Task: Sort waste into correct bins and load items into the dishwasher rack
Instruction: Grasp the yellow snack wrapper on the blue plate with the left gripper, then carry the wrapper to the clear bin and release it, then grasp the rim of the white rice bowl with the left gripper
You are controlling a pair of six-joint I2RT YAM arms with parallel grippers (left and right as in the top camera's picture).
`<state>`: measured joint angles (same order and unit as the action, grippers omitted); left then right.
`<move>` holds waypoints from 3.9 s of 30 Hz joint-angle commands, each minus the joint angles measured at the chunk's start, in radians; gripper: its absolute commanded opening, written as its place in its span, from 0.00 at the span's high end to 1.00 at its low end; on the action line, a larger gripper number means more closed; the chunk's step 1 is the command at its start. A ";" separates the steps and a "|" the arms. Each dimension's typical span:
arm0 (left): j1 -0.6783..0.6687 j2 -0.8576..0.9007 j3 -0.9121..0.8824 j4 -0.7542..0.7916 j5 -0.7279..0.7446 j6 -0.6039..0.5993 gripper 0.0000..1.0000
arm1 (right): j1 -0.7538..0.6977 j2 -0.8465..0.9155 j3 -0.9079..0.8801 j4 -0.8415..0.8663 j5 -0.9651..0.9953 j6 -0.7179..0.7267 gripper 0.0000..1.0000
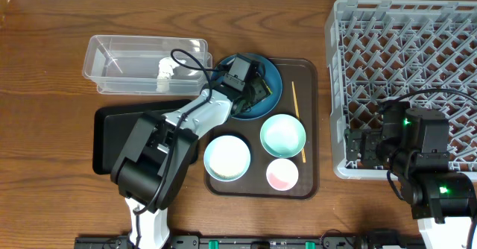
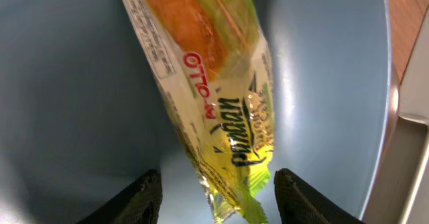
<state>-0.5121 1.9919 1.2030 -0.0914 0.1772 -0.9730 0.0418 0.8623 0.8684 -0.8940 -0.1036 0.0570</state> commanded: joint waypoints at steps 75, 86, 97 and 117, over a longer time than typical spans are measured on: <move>0.323 -0.522 0.007 -0.670 -0.156 0.661 0.34 | 0.011 0.021 0.020 -0.004 0.002 0.009 0.01; 0.143 -0.522 0.007 -0.889 -0.159 0.600 0.18 | 0.011 0.028 0.020 -0.006 0.002 0.009 0.01; 0.018 -0.522 0.007 -0.970 -0.159 0.557 0.19 | 0.011 0.028 0.020 -0.008 0.002 0.009 0.01; -0.199 -0.444 -0.068 -0.789 -0.158 0.436 0.31 | 0.011 0.028 0.020 -0.008 0.002 0.009 0.01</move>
<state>-0.6823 1.5162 1.1538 -0.8959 0.0235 -0.5045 0.0418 0.8909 0.8688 -0.9009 -0.1032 0.0570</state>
